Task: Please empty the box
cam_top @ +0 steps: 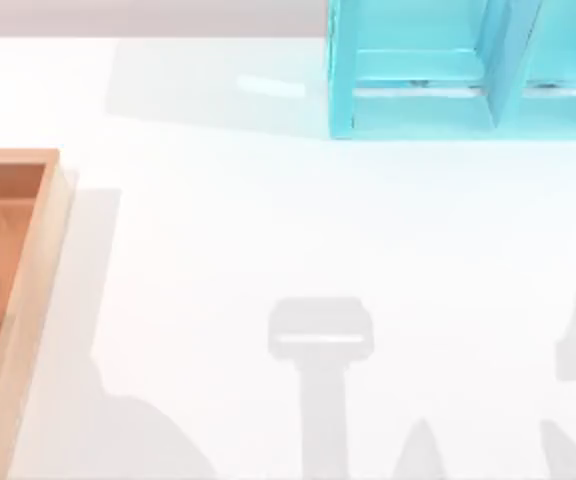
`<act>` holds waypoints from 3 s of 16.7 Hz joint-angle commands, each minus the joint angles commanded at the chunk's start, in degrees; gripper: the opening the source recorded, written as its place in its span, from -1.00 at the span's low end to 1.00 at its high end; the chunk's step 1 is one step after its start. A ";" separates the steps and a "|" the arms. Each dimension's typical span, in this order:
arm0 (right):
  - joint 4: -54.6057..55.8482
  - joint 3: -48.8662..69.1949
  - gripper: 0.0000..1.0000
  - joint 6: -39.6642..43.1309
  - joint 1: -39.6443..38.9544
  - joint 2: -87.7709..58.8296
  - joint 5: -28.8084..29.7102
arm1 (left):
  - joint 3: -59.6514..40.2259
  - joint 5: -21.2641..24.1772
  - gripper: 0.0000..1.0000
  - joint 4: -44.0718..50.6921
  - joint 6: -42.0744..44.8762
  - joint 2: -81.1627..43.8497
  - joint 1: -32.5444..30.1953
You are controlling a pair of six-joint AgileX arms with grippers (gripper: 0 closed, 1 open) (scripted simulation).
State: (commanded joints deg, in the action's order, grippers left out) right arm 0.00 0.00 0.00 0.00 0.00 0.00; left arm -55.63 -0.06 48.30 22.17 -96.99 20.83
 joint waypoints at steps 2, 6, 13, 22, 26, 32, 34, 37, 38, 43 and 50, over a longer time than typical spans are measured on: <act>0.00 0.00 1.00 0.00 0.00 0.00 0.00 | -2.82 0.00 -1.00 3.33 0.09 0.50 -0.06; 0.00 0.00 1.00 0.00 0.00 0.00 0.00 | -11.47 0.00 -1.00 14.94 0.01 2.63 -0.11; 0.00 0.00 1.00 0.00 0.00 0.00 0.00 | -22.56 -0.01 -1.00 29.25 -0.48 6.59 -0.29; 0.00 0.00 1.00 0.00 0.00 0.00 0.00 | -24.29 -1.18 -1.00 22.61 -8.48 2.43 -9.48; 0.00 0.00 1.00 0.00 0.00 0.00 0.00 | -25.76 -2.21 -1.00 15.85 -23.18 -1.91 -26.95; 0.00 0.00 1.00 0.00 0.00 0.00 0.00 | -27.76 -2.34 -1.00 12.29 -42.89 -9.65 -49.86; 0.00 0.00 1.00 0.00 0.00 0.00 0.00 | -27.43 -1.64 -1.00 12.14 -46.76 -11.64 -53.18; 0.00 0.00 1.00 0.00 0.00 0.00 0.00 | -26.25 -0.33 -1.00 12.41 -51.92 -13.21 -53.93; 0.00 0.00 1.00 0.00 0.00 0.00 0.00 | -25.95 -0.05 -1.00 12.55 -52.75 -13.42 -53.37; 0.00 0.00 1.00 0.00 0.00 0.00 0.00 | -25.94 -0.01 -1.00 12.57 -52.86 -13.28 -53.21; 0.00 0.00 1.00 0.00 0.00 0.00 0.00 | -20.25 0.07 -1.00 3.74 -52.85 -16.28 -53.02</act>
State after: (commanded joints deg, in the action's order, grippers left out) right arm 0.00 0.00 0.00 0.00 0.00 0.00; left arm -75.88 0.01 52.04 -30.68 -113.27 -32.20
